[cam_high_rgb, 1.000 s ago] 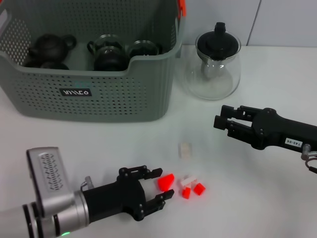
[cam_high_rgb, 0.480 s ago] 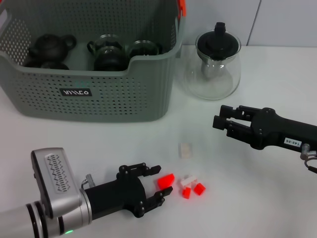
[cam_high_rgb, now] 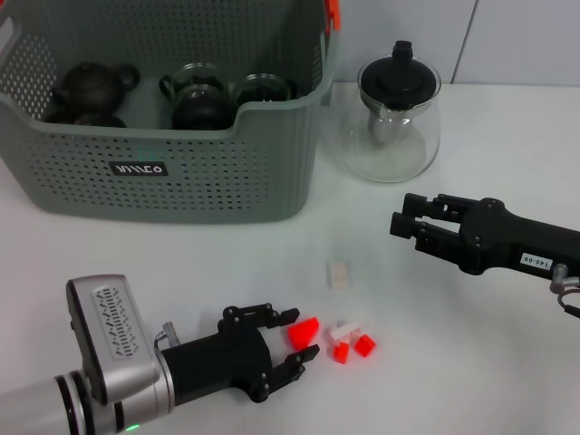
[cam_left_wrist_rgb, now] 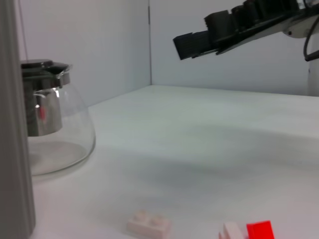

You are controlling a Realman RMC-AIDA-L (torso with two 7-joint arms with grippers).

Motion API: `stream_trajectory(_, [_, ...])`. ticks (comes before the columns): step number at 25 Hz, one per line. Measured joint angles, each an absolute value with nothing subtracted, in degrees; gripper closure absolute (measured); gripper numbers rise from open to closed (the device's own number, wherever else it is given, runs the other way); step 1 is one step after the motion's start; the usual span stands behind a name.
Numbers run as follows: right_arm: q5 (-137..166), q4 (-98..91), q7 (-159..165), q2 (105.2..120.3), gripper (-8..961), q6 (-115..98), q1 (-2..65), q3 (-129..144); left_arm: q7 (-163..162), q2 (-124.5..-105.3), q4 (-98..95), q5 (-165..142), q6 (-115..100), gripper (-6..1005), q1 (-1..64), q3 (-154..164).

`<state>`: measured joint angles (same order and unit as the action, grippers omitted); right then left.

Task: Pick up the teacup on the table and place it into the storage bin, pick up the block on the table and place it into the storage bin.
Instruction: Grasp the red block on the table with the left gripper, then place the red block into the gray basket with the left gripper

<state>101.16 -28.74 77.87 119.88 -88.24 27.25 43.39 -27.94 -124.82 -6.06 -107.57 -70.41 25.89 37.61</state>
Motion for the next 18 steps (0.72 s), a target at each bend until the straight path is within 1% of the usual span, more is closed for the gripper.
stream_trajectory(4, [101.16,-28.74,77.87,119.88,384,-88.24,27.2,43.42,-27.26,-124.81,-5.5,-107.58,-69.81,542,26.23,37.61])
stream_trajectory(10, [101.16,-28.74,77.87,119.88,383,-88.24,27.15,43.34,-27.79,-124.75,-5.21,-107.58,-69.63,716,26.52,37.54])
stream_trajectory(15, [101.16,-28.74,77.88,119.88,382,-88.24,27.16,43.33,-29.65,-124.36,-5.84,-107.59,-72.28,717,25.59,36.21])
stream_trajectory(18, [101.16,-28.74,77.92,119.88,382,-88.35,27.16,43.19,-34.96,-124.05,-9.37,-107.95,-75.62,717,23.8,36.18])
